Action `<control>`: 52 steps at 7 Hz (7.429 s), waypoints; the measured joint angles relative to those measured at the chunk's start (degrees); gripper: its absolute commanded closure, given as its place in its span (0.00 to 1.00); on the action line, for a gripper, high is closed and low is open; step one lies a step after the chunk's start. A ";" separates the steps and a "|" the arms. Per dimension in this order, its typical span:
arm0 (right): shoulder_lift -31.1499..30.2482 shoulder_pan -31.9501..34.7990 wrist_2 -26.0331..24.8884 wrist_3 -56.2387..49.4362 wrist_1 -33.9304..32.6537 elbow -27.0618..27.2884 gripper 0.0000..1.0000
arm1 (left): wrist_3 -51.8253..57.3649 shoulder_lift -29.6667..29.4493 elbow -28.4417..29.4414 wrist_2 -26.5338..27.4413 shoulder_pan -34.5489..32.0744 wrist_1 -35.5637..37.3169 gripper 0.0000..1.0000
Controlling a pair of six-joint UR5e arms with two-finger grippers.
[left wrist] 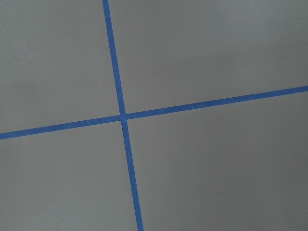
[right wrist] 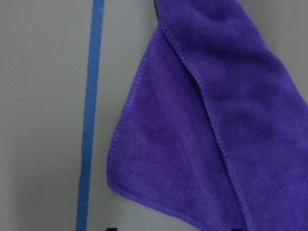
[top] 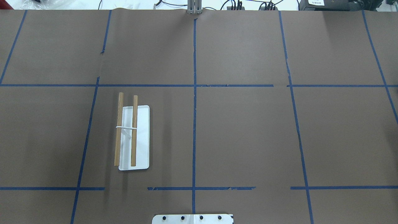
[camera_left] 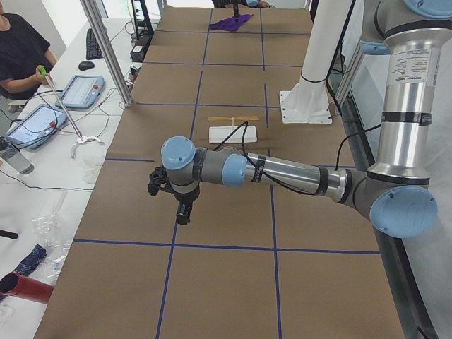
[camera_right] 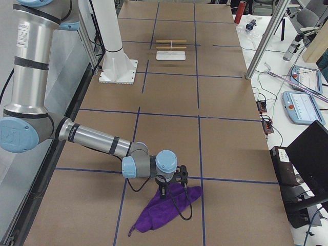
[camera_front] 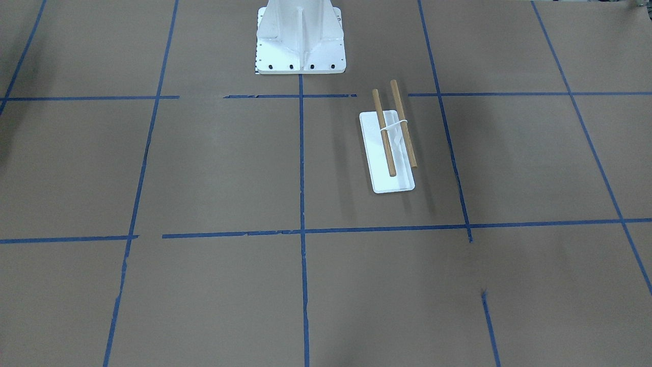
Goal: Hang towel on rack
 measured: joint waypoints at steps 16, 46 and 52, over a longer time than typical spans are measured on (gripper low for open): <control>2.48 -1.22 -1.66 -9.29 0.86 -6.47 1.00 | 0.12 0.32 0.08 -0.33 0.09 -0.46 0.00; 48.22 -44.22 -11.24 58.64 -8.97 34.33 0.01 | -120.56 -38.68 2.32 -2.71 43.05 -30.46 1.00; 33.94 -41.06 -11.86 58.53 -8.60 41.86 0.00 | -119.03 -25.30 -5.80 0.15 42.04 -41.13 1.00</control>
